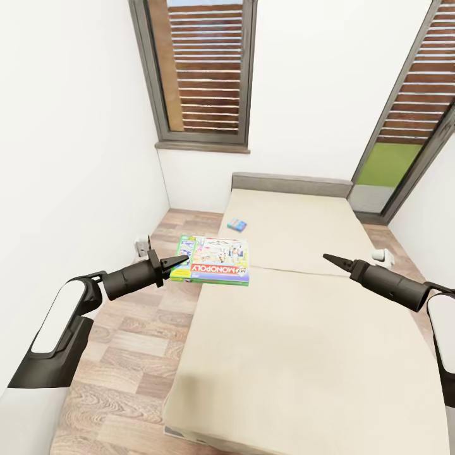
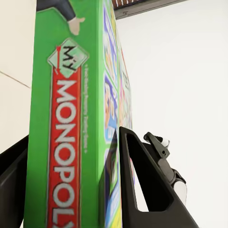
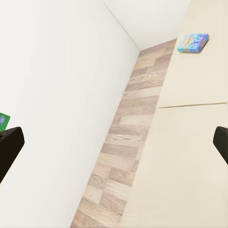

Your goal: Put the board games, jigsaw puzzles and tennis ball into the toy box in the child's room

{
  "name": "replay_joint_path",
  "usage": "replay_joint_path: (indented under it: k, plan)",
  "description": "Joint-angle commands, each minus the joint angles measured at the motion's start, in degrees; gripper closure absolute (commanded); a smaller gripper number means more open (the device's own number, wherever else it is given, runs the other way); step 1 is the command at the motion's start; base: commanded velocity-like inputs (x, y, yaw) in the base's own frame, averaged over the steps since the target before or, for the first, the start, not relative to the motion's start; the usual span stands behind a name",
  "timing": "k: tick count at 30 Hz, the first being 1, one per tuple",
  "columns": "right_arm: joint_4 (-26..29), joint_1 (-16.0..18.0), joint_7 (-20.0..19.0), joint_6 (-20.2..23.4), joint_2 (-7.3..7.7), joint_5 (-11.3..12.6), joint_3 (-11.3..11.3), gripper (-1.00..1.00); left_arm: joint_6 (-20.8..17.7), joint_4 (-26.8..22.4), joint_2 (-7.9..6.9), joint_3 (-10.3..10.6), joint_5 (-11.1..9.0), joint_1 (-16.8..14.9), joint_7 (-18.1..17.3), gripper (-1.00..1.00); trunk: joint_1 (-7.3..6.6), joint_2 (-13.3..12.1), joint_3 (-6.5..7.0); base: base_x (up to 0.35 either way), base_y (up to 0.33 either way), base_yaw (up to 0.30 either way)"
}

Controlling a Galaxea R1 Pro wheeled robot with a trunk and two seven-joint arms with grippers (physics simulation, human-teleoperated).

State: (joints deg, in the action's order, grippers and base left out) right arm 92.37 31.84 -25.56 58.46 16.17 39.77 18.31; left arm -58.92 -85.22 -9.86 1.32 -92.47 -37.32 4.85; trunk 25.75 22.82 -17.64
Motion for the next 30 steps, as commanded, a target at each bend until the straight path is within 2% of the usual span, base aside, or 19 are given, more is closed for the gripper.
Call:
replay_joint_path:
  k: [1,30]
  plan:
    - [0.0,0.1,-0.5,0.2,0.01,-0.5,0.1,-1.0,-0.1,0.0,-0.02,0.1,-0.6,-0.1,0.5,1.0,0.04,0.1,-0.01,0.0,0.0,0.0]
    - [0.0,0.1,-0.5,0.1,0.0,-0.5,0.2,-1.0,-0.1,0.1,0.01,0.1,-0.6,-0.1,0.5,1.0,0.04,0.1,2.7,0.0,0.0,0.0]
